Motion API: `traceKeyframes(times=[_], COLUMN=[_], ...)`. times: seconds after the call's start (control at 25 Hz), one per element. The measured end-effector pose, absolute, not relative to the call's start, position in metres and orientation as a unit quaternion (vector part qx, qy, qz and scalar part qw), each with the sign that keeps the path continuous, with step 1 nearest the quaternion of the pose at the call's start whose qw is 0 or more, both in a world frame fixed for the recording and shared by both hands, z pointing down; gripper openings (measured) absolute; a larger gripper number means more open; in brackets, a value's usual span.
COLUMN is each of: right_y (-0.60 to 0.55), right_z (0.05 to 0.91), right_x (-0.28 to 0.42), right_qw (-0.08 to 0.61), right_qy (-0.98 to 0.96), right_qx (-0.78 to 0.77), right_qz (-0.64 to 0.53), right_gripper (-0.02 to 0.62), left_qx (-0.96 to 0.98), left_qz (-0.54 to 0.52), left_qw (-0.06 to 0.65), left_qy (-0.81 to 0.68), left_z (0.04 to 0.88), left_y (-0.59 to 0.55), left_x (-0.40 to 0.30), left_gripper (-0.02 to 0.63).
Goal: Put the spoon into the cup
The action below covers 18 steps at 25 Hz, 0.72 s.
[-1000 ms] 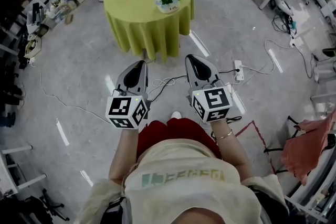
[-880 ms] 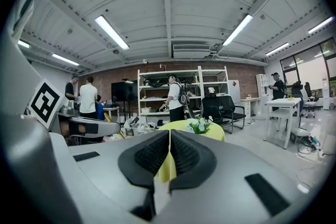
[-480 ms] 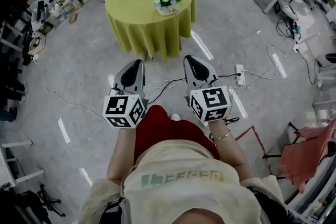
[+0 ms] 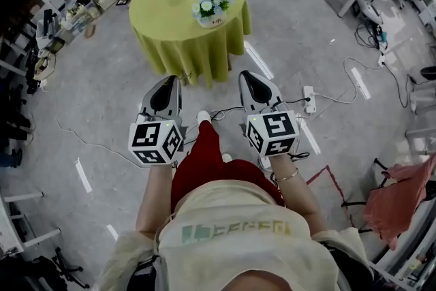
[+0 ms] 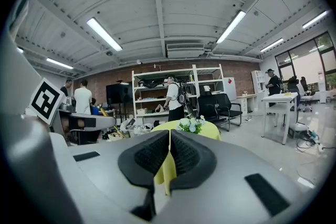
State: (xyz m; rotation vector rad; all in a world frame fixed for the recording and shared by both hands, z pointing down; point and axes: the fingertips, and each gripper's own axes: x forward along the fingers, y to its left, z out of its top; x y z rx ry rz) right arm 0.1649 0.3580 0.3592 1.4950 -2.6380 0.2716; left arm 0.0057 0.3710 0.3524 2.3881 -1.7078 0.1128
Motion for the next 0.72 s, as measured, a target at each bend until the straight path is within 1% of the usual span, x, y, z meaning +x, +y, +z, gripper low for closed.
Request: traceKeyframes(times=[0.28,0.52,0.72], right_y=[0.305,0.241,0.182], right_z=[0.358,0.37,0.372], right_x=[0.161,0.15,0.131], right_qw=[0.056,0.069,0.065], right_qy=[-0.864,-0.859,-0.859], right_qx=[0.492,0.498,0.497], right_qz=[0.091,0.099,0.102], right_gripper=[0.037,0.037,0.037], left_qx=[0.81,0.807,0.803], left_qz=[0.04,0.04,0.039], left_qw=[0.11,0.125,0.134], left_qy=[-0.575,-0.576,-0.579], left_z=[0.355,0.368,0.376], left_y=[0.312,0.248,0.19], left_x=[0.001,-0.016,-0.037], left_gripper=[0.025,0.025,0.025])
